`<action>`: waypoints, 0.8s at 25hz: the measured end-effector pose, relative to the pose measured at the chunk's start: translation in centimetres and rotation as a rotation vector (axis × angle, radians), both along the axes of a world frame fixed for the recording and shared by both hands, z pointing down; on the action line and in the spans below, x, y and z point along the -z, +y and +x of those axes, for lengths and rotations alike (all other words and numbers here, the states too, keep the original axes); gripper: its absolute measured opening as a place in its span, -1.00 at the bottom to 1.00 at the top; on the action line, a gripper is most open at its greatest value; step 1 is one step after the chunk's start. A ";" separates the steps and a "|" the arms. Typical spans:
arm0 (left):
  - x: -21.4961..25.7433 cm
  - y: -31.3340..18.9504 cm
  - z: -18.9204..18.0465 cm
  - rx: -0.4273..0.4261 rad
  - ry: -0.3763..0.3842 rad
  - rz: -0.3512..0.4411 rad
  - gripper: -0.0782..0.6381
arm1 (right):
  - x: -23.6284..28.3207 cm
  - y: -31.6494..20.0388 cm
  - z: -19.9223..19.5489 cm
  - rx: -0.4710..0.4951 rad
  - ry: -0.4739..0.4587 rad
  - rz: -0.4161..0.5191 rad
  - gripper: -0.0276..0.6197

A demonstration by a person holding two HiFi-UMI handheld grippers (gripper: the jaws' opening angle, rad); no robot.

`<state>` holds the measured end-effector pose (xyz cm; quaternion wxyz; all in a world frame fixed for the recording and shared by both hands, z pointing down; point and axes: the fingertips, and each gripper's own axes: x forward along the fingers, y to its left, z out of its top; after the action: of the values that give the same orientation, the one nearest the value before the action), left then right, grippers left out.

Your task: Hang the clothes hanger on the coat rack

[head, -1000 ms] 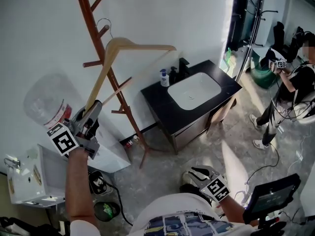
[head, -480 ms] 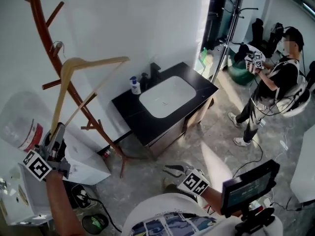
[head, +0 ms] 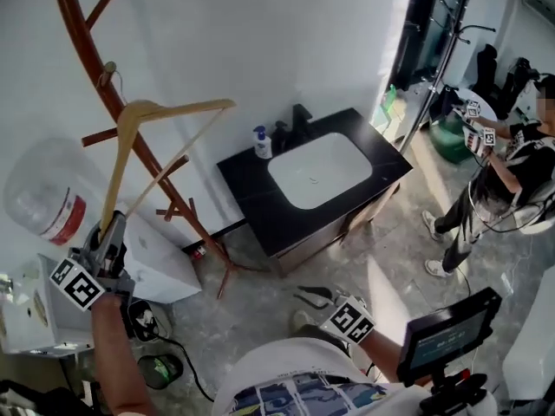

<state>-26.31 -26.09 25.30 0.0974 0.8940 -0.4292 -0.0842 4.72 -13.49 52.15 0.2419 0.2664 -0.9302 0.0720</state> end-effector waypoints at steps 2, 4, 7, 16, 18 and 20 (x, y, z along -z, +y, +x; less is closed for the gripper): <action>-0.3 -0.3 0.6 0.004 -0.005 0.000 -0.68 | 0.1 -0.8 0.4 0.006 -0.002 0.002 -0.66; -0.3 -0.2 0.6 0.020 -0.008 0.005 -0.68 | 0.5 -1.6 0.1 0.030 -0.004 0.005 -0.66; -0.4 -0.4 0.1 0.051 -0.013 0.026 -0.68 | 1.0 -2.8 -0.4 0.068 -0.004 0.011 -0.66; -0.8 -0.9 -1.5 0.134 -0.027 0.060 -0.66 | 1.3 -4.6 -0.7 0.087 -0.014 0.022 -0.67; -1.1 -0.5 -2.1 0.167 -0.039 0.059 -0.66 | 1.0 -4.7 -1.1 0.103 -0.014 0.014 -0.67; -1.6 -0.3 -2.3 0.190 -0.049 0.053 -0.65 | 1.0 -4.6 -1.4 0.106 -0.019 0.007 -0.66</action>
<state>-28.65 -26.35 26.95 0.0548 0.8534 -0.5118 -0.0825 3.29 -18.08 51.19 0.2353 0.2170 -0.9456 0.0583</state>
